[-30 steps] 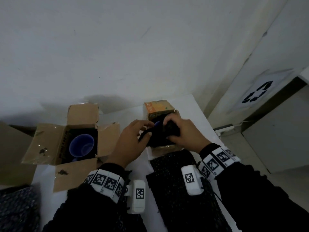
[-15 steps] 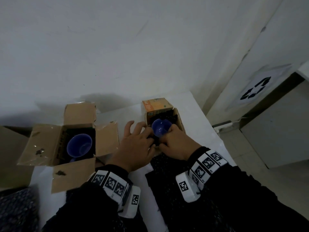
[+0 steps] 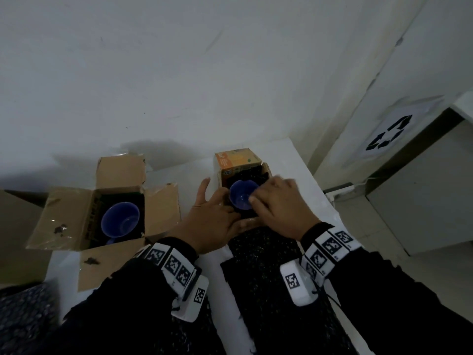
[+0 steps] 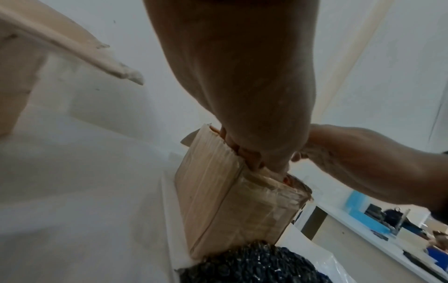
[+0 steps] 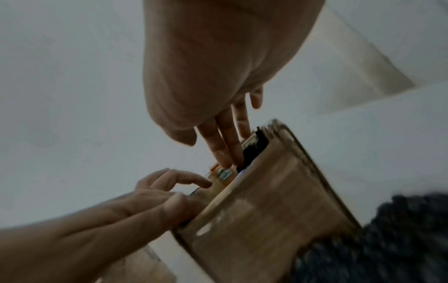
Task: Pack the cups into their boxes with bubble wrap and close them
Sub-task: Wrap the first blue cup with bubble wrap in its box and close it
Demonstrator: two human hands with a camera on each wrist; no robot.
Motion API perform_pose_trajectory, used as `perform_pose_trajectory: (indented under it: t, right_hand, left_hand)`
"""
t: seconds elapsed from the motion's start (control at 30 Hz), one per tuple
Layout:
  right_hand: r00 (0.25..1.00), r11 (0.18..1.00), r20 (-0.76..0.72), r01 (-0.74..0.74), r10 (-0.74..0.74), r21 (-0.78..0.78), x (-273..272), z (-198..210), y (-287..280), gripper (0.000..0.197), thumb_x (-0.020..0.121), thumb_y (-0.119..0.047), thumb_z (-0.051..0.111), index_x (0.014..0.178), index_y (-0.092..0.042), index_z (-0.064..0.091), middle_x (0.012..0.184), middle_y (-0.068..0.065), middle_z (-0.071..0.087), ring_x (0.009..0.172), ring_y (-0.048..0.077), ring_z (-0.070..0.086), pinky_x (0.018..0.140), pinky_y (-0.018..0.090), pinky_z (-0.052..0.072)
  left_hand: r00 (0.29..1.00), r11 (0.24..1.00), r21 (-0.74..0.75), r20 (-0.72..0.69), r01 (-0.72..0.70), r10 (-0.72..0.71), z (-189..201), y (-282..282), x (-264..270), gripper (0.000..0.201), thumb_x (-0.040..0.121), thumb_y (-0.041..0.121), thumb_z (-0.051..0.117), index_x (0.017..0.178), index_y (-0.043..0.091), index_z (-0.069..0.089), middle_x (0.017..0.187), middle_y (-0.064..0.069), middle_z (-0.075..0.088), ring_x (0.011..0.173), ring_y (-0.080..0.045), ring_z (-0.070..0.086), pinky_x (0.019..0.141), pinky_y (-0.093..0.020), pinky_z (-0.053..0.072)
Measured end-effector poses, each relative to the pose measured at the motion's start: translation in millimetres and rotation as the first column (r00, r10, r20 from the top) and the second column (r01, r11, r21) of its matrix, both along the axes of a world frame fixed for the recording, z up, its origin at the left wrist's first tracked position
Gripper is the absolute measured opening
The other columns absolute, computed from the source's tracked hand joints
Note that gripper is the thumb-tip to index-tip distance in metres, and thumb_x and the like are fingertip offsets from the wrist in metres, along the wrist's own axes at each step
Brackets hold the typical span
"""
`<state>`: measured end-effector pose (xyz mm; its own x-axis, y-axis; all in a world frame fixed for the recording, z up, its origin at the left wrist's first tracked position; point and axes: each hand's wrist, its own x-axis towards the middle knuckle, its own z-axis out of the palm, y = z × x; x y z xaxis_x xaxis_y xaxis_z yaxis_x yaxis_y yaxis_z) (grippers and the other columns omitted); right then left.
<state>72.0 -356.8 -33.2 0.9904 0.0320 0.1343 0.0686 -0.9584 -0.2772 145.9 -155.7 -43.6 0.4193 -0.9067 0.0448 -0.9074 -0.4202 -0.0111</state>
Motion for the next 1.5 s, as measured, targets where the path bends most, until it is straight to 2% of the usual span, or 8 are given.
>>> perform_pose_trajectory:
  t: [0.13,0.33,0.5,0.73,0.9,1.1,1.3,1.5]
  right_hand:
    - [0.992,0.963,-0.08,0.078,-0.101,-0.257,24,1,-9,0.056,0.094,-0.049,0.015,0.118,-0.028,0.061,0.129,-0.008,0.06,0.141,0.024,0.025,0.108,0.053,0.011]
    - [0.917,0.959,-0.369,0.043,-0.148,-0.278,54,-8,-8,0.068,0.093,-0.069,0.011,0.133,-0.032,0.052,0.158,0.01,0.029,0.15,0.028,-0.002,0.109,0.064,-0.021]
    - [0.977,0.948,-0.135,0.121,-0.166,-0.293,57,-15,-11,0.067,0.092,-0.068,0.013,0.101,-0.025,0.064,0.12,-0.002,0.063,0.137,0.027,0.03,0.113,0.062,-0.005]
    - [0.957,0.963,-0.255,0.071,-0.14,-0.26,55,-23,-16,0.084,0.084,-0.074,-0.002,0.109,-0.031,0.065,0.133,-0.001,0.058,0.147,0.027,0.015,0.112,0.061,-0.013]
    - [0.977,0.979,0.065,0.2,-0.202,0.025,22,-21,-23,0.037,0.093,-0.055,0.038,0.099,-0.032,0.066,0.111,-0.01,0.065,0.129,0.022,0.041,0.107,0.049,0.019]
    - [0.92,0.947,0.367,0.01,-0.135,0.322,-62,-18,-21,0.01,0.088,-0.014,0.065,0.098,-0.012,0.066,0.107,0.005,0.06,0.099,0.025,0.054,0.084,0.036,0.044]
    - [0.984,0.976,-0.167,-0.018,0.055,0.217,-136,-56,0,0.078,0.067,-0.076,0.063,0.129,-0.032,0.047,0.128,-0.008,0.049,0.119,0.015,0.04,0.094,0.037,0.036]
    - [0.995,0.976,-0.097,0.057,-0.037,0.211,-156,-70,1,0.026,0.074,-0.047,0.072,0.084,-0.029,0.057,0.101,-0.01,0.059,0.104,0.019,0.05,0.079,0.034,0.036]
  left_hand:
    - [0.999,0.999,0.008,-0.025,0.041,-0.041,7,-5,2,0.056,0.101,0.056,0.011,0.127,0.04,0.058,0.119,0.007,0.067,0.13,-0.024,0.047,0.111,-0.065,0.003]
    - [1.0,0.993,0.111,0.019,-0.025,0.023,-13,-2,0,0.054,0.101,0.052,0.022,0.091,0.026,0.068,0.116,-0.003,0.059,0.125,-0.028,0.044,0.112,-0.065,0.007]
    - [0.992,0.998,-0.047,0.116,-0.047,0.052,-16,0,-4,0.028,0.097,0.042,0.043,0.112,0.021,0.05,0.118,-0.002,0.057,0.121,-0.028,0.048,0.113,-0.063,0.018]
    - [0.989,0.992,-0.038,0.081,-0.123,0.126,-16,-7,-9,0.038,0.096,0.042,0.038,0.094,0.023,0.07,0.122,-0.006,0.059,0.128,-0.032,0.045,0.11,-0.066,0.018]
    - [0.972,0.98,-0.036,0.119,-0.198,0.201,-9,-11,-18,0.039,0.094,0.042,0.035,0.082,0.022,0.067,0.109,-0.004,0.057,0.113,-0.03,0.051,0.109,-0.06,0.016]
    - [0.953,0.935,-0.234,0.078,-0.267,0.292,0,2,-53,0.018,0.088,0.033,0.052,0.096,0.028,0.067,0.116,0.004,0.06,0.116,-0.026,0.053,0.109,-0.06,0.018]
    - [0.957,0.937,-0.199,-0.093,-0.287,0.273,-13,14,-100,0.02,0.084,0.039,0.052,0.089,0.029,0.068,0.099,0.007,0.062,0.095,-0.021,0.058,0.098,-0.047,0.033]
    - [0.885,0.936,-0.008,-0.329,-0.351,0.329,-37,20,-147,0.054,0.09,0.068,0.033,0.124,0.032,0.055,0.121,0.011,0.057,0.113,-0.016,0.053,0.1,-0.04,0.033]
